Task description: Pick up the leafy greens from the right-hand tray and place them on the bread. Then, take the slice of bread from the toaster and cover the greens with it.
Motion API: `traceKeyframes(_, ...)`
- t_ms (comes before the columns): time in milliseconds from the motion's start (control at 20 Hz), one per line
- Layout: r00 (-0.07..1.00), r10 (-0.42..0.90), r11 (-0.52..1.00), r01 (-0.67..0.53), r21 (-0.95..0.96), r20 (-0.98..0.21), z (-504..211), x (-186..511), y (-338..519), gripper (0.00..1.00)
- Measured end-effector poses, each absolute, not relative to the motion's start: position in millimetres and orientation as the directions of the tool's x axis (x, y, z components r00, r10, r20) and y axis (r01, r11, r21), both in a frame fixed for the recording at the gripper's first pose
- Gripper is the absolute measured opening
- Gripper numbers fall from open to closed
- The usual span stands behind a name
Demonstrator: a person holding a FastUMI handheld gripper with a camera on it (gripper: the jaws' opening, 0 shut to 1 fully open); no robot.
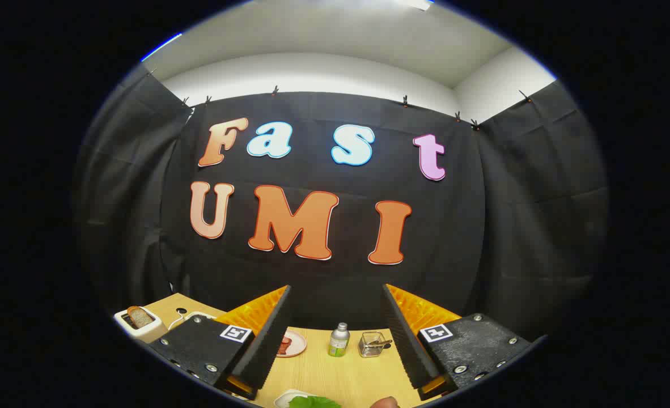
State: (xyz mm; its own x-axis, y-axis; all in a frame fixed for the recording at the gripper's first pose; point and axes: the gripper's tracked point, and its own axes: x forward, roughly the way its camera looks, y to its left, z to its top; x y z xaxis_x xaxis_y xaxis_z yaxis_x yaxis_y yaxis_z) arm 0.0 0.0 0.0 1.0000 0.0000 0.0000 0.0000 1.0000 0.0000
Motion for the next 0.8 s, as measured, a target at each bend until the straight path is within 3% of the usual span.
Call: traceKeyframes(800, 0.997, -0.002, 1.0, 0.003, 0.012, -0.071, -33, 17, -5, 0.92)
